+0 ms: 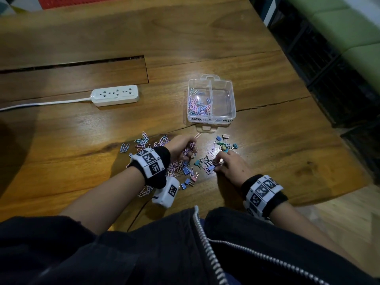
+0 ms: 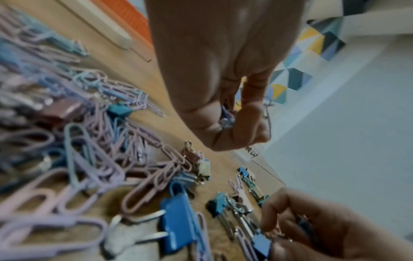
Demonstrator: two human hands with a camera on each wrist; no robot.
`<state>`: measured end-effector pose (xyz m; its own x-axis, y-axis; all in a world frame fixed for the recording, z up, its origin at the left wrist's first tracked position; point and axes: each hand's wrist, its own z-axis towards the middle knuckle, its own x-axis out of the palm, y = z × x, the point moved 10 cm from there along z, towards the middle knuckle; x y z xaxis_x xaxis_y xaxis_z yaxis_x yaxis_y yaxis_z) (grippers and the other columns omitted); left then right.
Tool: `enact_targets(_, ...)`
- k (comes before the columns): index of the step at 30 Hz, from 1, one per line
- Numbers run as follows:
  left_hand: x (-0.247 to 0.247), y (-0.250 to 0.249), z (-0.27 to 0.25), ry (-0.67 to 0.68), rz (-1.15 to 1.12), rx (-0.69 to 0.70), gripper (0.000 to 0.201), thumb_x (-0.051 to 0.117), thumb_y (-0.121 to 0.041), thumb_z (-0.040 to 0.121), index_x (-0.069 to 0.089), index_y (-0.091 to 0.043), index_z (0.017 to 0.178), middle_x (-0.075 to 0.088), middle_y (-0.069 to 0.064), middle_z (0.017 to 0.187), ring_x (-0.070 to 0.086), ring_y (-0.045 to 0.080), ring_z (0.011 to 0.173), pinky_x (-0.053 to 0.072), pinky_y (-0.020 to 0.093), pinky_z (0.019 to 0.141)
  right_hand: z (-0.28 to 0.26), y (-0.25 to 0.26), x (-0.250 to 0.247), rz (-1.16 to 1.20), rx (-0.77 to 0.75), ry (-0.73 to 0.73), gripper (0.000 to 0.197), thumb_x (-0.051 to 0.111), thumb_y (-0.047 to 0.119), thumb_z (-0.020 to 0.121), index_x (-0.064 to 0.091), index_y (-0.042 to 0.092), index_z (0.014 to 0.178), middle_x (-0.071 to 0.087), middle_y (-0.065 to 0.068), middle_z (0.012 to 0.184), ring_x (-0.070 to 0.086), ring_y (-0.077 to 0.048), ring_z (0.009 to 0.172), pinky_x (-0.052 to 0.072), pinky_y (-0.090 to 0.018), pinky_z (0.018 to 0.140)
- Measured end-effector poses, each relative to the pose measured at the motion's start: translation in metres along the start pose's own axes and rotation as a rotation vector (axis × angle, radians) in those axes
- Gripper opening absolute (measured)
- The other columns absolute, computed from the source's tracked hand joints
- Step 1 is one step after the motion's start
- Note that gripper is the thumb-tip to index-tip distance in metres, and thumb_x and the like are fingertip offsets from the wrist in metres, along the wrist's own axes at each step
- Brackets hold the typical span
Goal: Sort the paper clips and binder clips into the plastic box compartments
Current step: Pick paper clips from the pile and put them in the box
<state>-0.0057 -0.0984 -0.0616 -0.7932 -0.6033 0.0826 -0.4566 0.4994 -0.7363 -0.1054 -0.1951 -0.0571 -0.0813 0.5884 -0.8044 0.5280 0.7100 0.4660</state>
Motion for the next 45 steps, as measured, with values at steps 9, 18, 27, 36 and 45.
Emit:
enact_targets(9,0.012,0.006,0.005,0.065,0.223,-0.012,0.023,0.032,-0.013,0.098,0.049,-0.016,0.082,0.047,0.001,0.067,0.042,0.006,0.043,0.032,0.014,0.033,0.002,0.003,0.009,-0.159,-0.09,0.018,0.014,0.042,0.013,0.092,0.05,0.003,0.097,0.046,-0.01,0.105,0.046,-0.023,0.097,0.034,-0.026,0.08)
enact_targets(18,0.021,-0.008,0.002,-0.159,1.113,0.249,0.036,0.032,-0.044,0.096,0.046,-0.014,0.081,0.049,0.001,0.075,0.048,0.019,0.076,0.037,0.029,0.067,-0.009,-0.029,-0.014,0.755,0.151,-0.075,0.02,0.055,0.001,0.084,0.051,0.019,0.077,0.052,0.002,0.078,0.05,-0.01,0.071,0.044,-0.025,0.071)
enact_targets(27,0.022,-0.007,0.002,-0.221,1.246,0.28,0.024,0.048,-0.031,0.093,0.052,-0.012,0.107,0.06,0.005,0.11,0.055,0.021,0.093,0.038,0.027,0.071,-0.02,-0.023,0.008,1.34,0.318,0.11,0.026,0.036,0.014,0.094,0.052,0.009,0.075,0.048,-0.003,0.067,0.043,-0.012,0.055,0.035,-0.02,0.052)
enact_targets(36,0.028,0.0,0.007,-0.129,1.447,0.181,0.018,0.042,-0.013,0.096,0.051,-0.006,0.11,0.061,0.011,0.11,0.059,0.028,0.098,0.043,0.032,0.072,-0.006,-0.039,-0.006,0.233,0.299,-0.156,0.009,0.045,0.022,0.092,0.052,0.019,0.088,0.058,-0.004,0.096,0.055,-0.02,0.09,0.047,-0.037,0.084)
enact_targets(45,0.031,-0.007,0.004,-0.171,1.414,0.256,0.034,0.057,-0.04,0.086,0.058,-0.01,0.102,0.064,0.006,0.102,0.06,0.024,0.096,0.043,0.031,0.073,-0.002,-0.029,-0.003,0.117,0.268,-0.077,0.017,0.06,0.023,0.084,0.053,0.014,0.097,0.055,0.0,0.093,0.055,-0.021,0.093,0.046,-0.039,0.087)
